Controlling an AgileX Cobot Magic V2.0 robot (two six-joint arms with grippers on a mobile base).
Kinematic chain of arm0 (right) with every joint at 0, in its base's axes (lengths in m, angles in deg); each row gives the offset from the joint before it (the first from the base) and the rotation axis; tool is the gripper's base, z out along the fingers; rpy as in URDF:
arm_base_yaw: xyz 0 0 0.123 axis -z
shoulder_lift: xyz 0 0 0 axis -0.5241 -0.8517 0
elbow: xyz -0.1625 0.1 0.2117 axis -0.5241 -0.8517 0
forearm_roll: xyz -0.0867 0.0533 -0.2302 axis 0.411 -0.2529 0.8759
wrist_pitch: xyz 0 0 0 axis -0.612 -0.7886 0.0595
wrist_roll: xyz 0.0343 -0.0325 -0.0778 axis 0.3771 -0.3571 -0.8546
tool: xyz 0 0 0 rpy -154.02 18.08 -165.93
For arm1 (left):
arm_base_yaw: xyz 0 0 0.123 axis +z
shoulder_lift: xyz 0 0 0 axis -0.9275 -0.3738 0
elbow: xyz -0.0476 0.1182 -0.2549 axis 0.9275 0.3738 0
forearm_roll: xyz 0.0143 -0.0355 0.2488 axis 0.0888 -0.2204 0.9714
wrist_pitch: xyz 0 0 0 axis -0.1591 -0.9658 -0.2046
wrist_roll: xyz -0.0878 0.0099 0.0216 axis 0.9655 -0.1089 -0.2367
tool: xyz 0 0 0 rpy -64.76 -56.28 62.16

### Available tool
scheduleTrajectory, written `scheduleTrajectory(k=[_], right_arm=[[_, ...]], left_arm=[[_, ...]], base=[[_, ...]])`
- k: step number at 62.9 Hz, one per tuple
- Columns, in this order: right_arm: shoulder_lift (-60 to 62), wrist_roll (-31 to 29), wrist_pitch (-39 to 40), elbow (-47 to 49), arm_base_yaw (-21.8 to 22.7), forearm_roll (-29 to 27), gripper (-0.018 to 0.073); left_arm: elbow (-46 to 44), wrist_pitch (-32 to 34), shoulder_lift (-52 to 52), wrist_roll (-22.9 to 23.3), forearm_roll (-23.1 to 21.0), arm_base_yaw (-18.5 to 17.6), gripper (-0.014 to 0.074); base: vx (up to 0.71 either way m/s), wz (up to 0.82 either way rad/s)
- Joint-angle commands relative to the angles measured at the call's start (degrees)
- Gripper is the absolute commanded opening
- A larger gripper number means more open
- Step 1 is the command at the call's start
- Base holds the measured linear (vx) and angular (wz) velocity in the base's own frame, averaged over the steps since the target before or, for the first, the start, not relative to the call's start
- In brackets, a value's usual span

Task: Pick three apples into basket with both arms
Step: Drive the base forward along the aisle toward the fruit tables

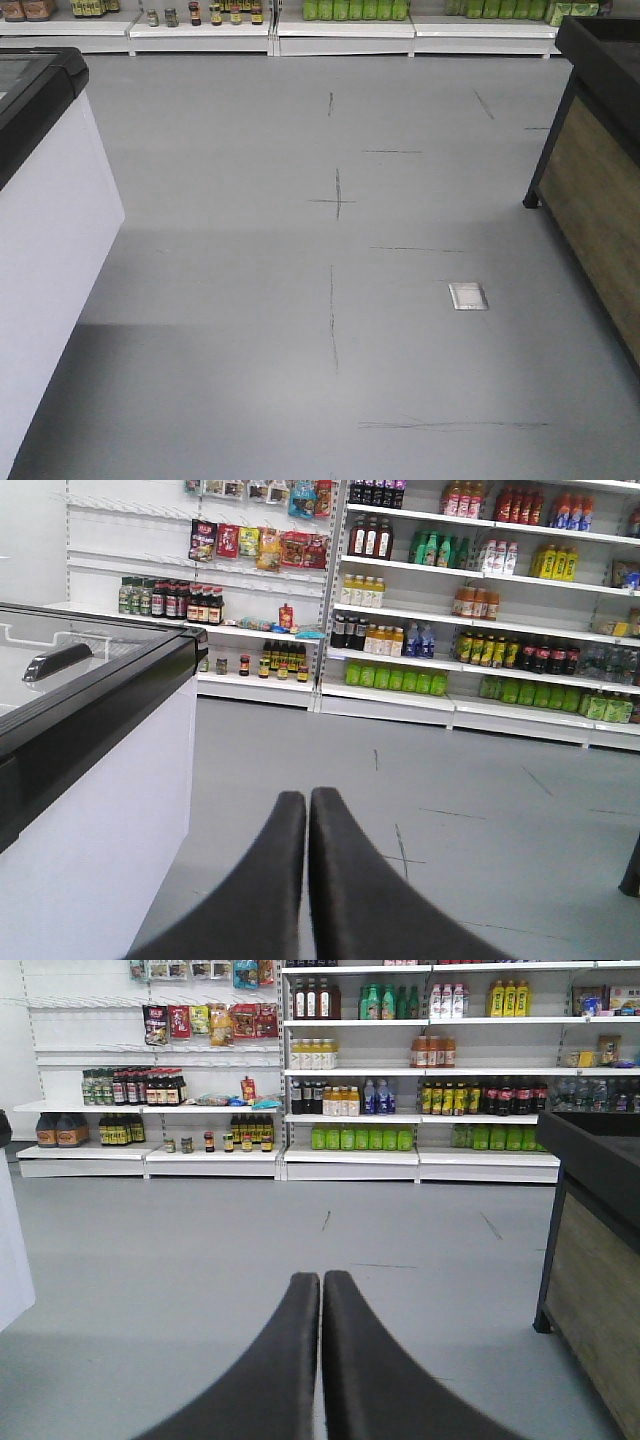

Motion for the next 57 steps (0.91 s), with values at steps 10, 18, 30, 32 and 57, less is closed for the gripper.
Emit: scheduleTrajectory(k=[10,18,30,32,57], right_arm=[[0.7,-0.2,4.0,-0.7,0.3,0.5,-0.0005],[0.7,-0.2,4.0,-0.7,0.3,0.5,-0.0005],[0.7,-0.2,4.0,-0.7,0.3,0.5,-0.0005],[0.7,-0.2,4.0,-0.7,0.3,0.5,-0.0005],[0.7,-0.2,4.0,-0.7,0.3,0.5,-0.0005]], left_arm=[[-1.8,4.1,0.2,0.3,-0.5,-0.3,-0.0006],[-1.8,4.1,0.2,0.3,-0.5,-0.3,-0.0006],[-1.8,4.1,0.2,0.3,-0.5,-0.3,-0.0006],[-1.8,4.1,0.2,0.3,-0.5,-0.3,-0.0006],[-1.8,4.1,0.2,0.3,-0.5,-0.3,-0.0006]], base=[[0.0,0.0],[0.0,0.0],[0.0,0.0],[0.0,0.0],[0.0,0.0]])
